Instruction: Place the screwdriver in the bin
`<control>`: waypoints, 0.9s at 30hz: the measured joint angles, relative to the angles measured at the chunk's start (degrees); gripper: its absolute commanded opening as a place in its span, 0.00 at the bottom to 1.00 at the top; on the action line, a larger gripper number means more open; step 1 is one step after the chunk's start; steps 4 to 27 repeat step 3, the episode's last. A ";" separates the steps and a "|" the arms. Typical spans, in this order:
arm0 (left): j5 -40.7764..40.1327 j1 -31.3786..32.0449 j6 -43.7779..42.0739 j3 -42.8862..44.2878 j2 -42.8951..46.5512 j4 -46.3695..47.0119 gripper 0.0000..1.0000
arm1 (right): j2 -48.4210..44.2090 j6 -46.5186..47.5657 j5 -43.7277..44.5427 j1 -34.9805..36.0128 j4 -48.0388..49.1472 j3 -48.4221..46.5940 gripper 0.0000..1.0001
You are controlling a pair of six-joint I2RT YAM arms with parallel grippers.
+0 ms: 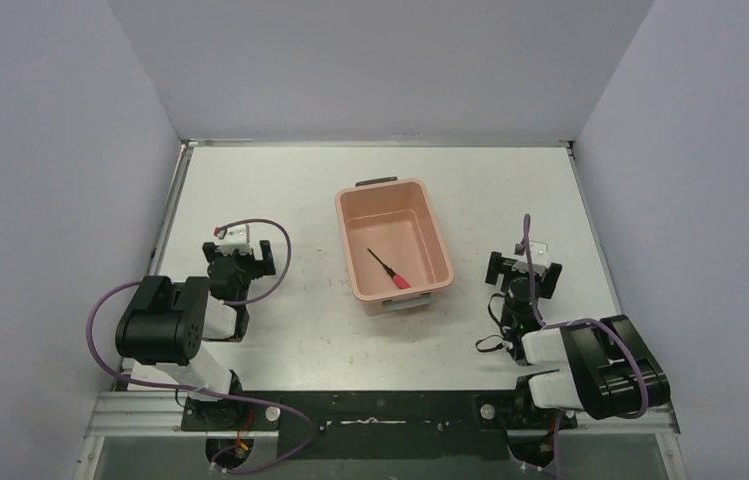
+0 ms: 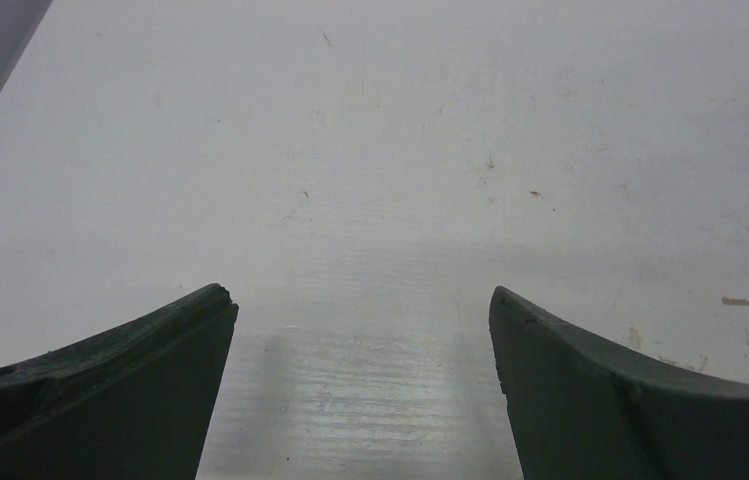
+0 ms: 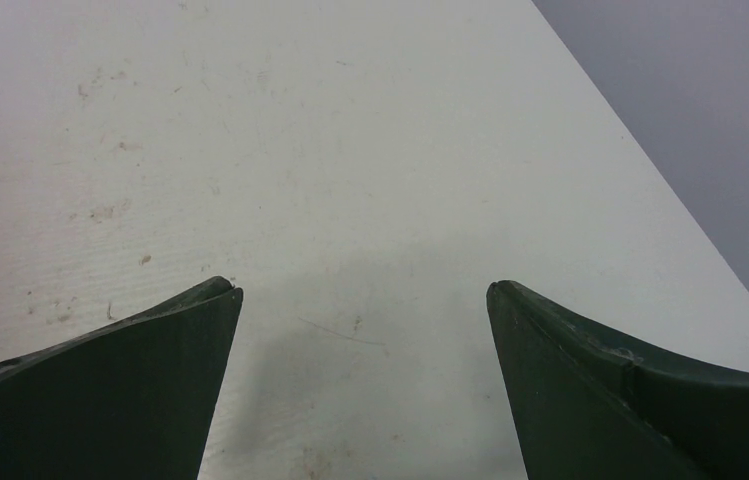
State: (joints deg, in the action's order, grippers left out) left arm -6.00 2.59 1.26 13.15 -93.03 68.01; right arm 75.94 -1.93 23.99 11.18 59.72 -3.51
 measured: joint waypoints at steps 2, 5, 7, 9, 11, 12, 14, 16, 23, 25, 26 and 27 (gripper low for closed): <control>-0.02 0.00 0.00 0.00 0.00 0.00 0.97 | 1.05 0.79 -0.07 0.00 1.84 -0.28 1.00; -0.02 0.00 0.00 0.00 0.00 0.00 0.97 | 1.11 1.05 -0.09 0.00 2.51 -0.39 1.00; -0.02 0.00 0.00 0.00 0.00 0.00 0.97 | 1.11 1.05 -0.09 0.00 2.51 -0.39 1.00; -0.02 0.00 0.00 0.00 0.00 0.00 0.97 | 1.11 1.05 -0.09 0.00 2.51 -0.39 1.00; -0.02 0.00 0.00 0.00 0.00 0.00 0.97 | 1.11 1.05 -0.09 0.00 2.51 -0.39 1.00; -0.02 0.00 0.00 0.00 0.00 0.00 0.97 | 1.11 1.05 -0.09 0.00 2.51 -0.39 1.00; -0.02 0.00 0.00 0.00 0.00 0.00 0.97 | 1.11 1.05 -0.09 0.00 2.51 -0.39 1.00; -0.02 0.00 0.00 0.00 0.00 0.00 0.97 | 1.11 1.05 -0.09 0.00 2.51 -0.39 1.00; -0.02 0.00 0.00 0.00 0.00 0.00 0.97 | 1.11 1.05 -0.09 0.00 2.51 -0.39 1.00; -0.02 0.00 0.00 0.00 0.00 0.00 0.97 | 1.11 1.05 -0.09 0.00 2.51 -0.39 1.00; -0.02 0.00 0.00 0.00 0.00 0.00 0.97 | 1.11 1.05 -0.09 0.00 2.51 -0.39 1.00; -0.02 0.00 0.00 0.00 0.00 0.00 0.97 | 1.11 1.05 -0.09 0.00 2.51 -0.39 1.00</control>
